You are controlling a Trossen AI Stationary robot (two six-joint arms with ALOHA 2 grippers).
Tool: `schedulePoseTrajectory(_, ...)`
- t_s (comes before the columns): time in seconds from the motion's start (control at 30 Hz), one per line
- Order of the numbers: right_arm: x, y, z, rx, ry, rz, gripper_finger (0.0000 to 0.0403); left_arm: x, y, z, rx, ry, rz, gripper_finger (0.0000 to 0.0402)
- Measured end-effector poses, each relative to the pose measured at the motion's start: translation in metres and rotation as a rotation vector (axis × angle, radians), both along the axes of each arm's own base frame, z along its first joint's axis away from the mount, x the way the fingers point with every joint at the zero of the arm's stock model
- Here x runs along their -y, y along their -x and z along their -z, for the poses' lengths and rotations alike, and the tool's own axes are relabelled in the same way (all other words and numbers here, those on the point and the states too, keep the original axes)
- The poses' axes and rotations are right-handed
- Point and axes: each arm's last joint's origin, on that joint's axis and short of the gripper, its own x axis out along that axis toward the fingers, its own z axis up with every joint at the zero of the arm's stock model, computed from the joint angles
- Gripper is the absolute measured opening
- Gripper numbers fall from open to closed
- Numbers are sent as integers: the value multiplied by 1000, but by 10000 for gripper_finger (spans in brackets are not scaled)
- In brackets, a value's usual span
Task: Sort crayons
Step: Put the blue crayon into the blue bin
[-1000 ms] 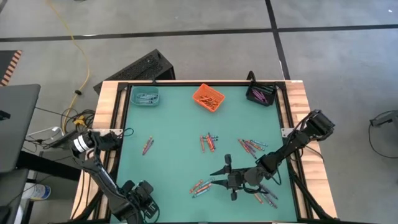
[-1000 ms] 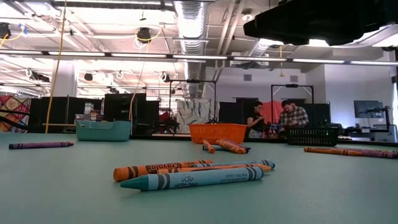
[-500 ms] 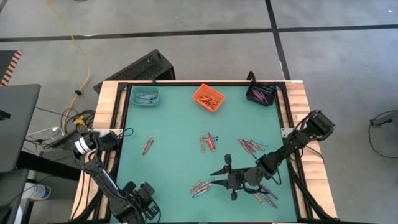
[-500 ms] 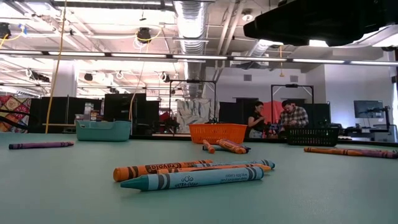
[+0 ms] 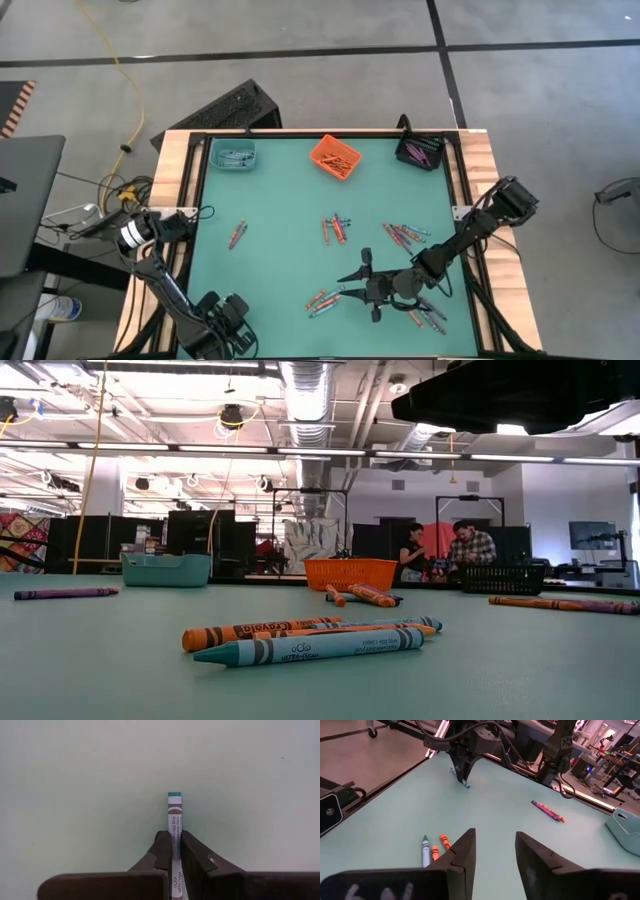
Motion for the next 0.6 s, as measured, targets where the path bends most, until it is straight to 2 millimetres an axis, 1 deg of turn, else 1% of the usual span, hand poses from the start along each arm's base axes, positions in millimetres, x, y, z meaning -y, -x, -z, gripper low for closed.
schedulePoseTrajectory(0.17,0,0,0,-1,0,0,133,3,-3,-6,13,-31,47,5)
schedulePoseTrajectory(0.47,0,0,0,0,1,0,133,6,-13,-24,97,-120,107,4)
schedulePoseTrajectory(0.6,0,0,0,0,1,0,133,6,-21,-31,142,-147,140,4)
